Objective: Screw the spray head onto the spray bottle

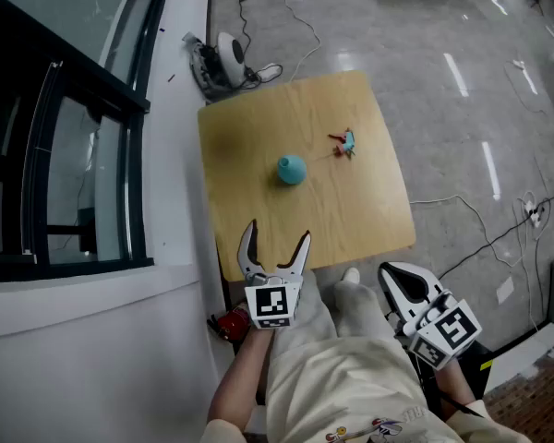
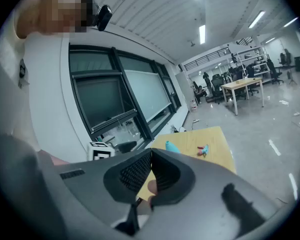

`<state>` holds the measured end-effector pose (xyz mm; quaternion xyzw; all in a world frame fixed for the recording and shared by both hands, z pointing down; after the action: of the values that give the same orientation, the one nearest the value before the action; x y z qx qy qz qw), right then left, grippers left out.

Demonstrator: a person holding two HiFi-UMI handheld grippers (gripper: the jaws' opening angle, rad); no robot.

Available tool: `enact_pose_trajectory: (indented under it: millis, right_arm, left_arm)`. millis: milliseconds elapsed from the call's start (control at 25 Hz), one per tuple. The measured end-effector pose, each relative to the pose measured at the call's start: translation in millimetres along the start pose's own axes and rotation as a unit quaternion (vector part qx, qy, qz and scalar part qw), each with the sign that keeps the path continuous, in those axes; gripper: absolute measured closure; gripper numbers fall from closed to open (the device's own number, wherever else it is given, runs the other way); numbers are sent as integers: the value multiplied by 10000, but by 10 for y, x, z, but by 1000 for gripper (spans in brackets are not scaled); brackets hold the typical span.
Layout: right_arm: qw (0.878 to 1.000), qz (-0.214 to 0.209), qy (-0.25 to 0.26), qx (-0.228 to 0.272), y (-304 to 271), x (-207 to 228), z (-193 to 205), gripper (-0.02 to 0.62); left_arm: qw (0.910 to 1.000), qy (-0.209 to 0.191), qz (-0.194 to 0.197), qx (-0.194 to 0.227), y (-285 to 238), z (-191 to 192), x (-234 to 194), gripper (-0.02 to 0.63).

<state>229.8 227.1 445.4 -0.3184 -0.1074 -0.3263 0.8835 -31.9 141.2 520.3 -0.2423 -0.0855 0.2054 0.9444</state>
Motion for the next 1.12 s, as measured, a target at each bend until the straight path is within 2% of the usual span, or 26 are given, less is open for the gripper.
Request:
enact_pose_trajectory:
  millis: [160, 280, 440, 600, 640, 840, 960, 1120]
  right_arm:
    - [9983, 412, -72, -404, -153, -75, -22, 588]
    - [9956, 615, -342, -612, -309, -10, 26, 588]
    - [9908, 787, -656, -882, -610, 114, 88, 588]
    - [9881, 1029, -868, -743, -762, 280, 43, 588]
    - [9880, 1046, -903, -696, -805, 323, 29, 588]
    - [9862, 988, -1074, -784, -1138, 627, 12, 588]
    - [9700, 1195, -1853, -1028, -1452, 1136, 47, 588]
    - [9326, 738, -3442, -797, -1896, 1707, -115, 584]
  left_arm:
    - [9989, 428, -163, -83, -1118, 419, -287, 167]
    - [9976, 640, -232, -145, -1840, 569, -392, 163]
    - [9968, 700, -162, -338, -2400, 654, -444, 163]
    - [9966, 537, -239, -583, -2566, 808, -486, 170]
    - [9968, 480, -194, -606, -2586, 809, -509, 198]
    - [9968, -112, 358, -708, -2411, 668, -537, 202]
    - [9938, -613, 538, -752, -2059, 428, -532, 202]
    - [9885, -966, 869, -768, -1557, 109, -554, 202]
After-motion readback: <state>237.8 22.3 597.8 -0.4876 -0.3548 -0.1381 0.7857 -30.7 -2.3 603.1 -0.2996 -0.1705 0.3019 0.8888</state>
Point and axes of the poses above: the fingertips, and each gripper's own axes: y backward along the fingers, x to its right, z out of its underside, the point moved 10 cm from there along y, backward along the fingers, and after that the axes turned 10 degrees about -x, right-handed, at the moved point
